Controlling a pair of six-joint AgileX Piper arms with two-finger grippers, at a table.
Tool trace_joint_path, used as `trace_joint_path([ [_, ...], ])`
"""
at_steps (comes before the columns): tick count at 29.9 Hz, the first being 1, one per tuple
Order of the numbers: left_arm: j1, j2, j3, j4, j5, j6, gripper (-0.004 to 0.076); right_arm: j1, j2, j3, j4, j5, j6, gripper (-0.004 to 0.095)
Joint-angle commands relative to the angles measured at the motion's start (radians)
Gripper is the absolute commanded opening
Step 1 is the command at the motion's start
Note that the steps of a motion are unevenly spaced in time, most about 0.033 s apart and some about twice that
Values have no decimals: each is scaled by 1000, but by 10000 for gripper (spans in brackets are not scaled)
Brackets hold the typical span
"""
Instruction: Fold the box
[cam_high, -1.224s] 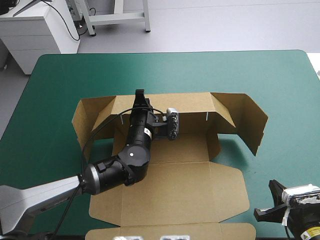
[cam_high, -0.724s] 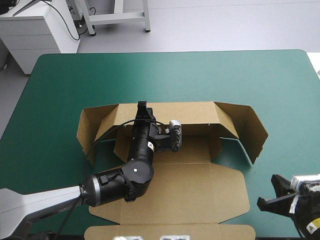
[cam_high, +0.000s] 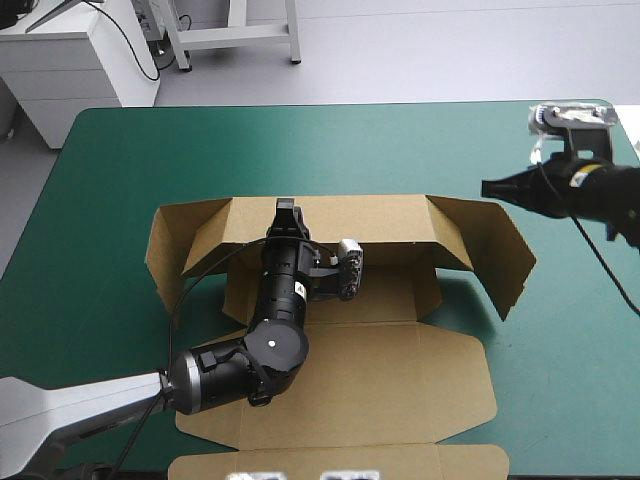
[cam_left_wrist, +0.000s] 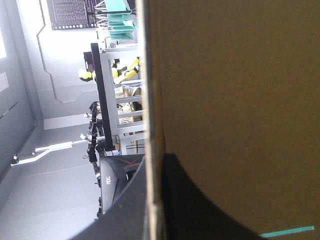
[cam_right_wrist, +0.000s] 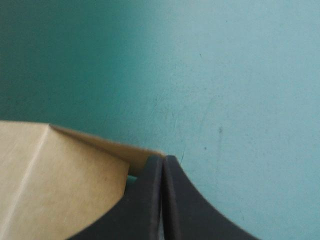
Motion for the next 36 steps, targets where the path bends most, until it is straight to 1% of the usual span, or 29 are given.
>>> trace_joint_path([
  [1,-7,-40,-24,79,45,0,-8,2,115,-115,2,-80,-10,-20],
  [4,-7,-40,-24,79,45,0,-8,2,221,-175,35,-98,-31,-20],
  [6,-7,-40,-24,75,44,-2,-8,2,271,-210,62,-91,-51,-20],
  [10,-7,-40,-24,61,41,-5,-8,2,313,-231,120,-22,-65,-20],
  [15,-7,-40,-24,27,45,-5,-8,2,317,-222,128,88,-72,-20],
  [18,-7,-40,-24,16,45,-5,-8,2,309,-196,168,129,-105,-20],
  [23,-7,-40,-24,16,45,-5,-8,2,252,-111,257,109,-140,-20],
  [28,-7,-40,-24,16,47,-5,-8,2,174,12,262,99,-159,-20],
  [33,-7,-40,-24,16,47,2,-8,2,81,154,271,26,-166,-20],
  [36,-7,-40,-24,16,47,0,-8,2,43,210,285,24,-174,-20],
])
